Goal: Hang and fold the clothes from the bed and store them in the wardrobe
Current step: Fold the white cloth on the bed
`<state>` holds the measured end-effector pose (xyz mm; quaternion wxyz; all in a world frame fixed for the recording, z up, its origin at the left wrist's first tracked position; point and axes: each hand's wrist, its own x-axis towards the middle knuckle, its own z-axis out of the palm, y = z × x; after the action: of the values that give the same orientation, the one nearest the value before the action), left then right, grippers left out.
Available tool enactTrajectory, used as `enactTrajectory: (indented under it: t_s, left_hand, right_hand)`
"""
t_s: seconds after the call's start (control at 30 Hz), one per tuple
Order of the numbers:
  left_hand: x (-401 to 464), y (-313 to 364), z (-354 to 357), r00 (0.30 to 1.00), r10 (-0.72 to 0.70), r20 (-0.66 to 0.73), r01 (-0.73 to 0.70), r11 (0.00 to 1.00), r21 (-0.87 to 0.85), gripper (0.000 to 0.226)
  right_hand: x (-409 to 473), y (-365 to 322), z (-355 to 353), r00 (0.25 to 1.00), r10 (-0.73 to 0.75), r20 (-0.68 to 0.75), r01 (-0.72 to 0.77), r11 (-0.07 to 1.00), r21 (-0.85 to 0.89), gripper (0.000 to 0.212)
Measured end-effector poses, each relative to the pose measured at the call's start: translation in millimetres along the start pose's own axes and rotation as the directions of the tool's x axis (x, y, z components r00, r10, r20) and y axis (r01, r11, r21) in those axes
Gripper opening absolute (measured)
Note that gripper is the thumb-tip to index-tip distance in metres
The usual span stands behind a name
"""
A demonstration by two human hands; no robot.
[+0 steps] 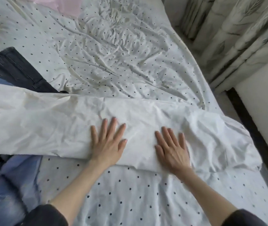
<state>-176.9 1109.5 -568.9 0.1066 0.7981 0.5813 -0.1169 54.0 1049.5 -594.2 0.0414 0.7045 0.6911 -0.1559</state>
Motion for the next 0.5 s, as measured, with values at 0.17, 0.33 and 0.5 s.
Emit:
enactTrajectory:
  t_s: [0.17, 0.33, 0.5]
  left_hand:
    - [9.4, 109.1, 12.4, 0.993, 0.09, 0.07, -0.091, 0.996, 0.012, 0.055]
    - [20.4, 196.2, 14.1, 0.97, 0.238, 0.047, -0.226, 0.957, -0.182, 0.054]
    - [39.0, 271.0, 11.4, 0.934, 0.349, 0.078, -0.329, 0.924, -0.195, 0.054]
  right_hand:
    - [-31.3, 91.2, -7.4, 0.999, 0.028, -0.043, -0.027, 0.999, 0.031, 0.051]
    - [-58.9, 184.6, -17.1, 0.929, 0.337, -0.151, -0.31, 0.934, 0.176, 0.049]
    - [-82.3, 266.4, -17.0, 0.684, 0.717, 0.13, -0.609, 0.464, 0.643, 0.033]
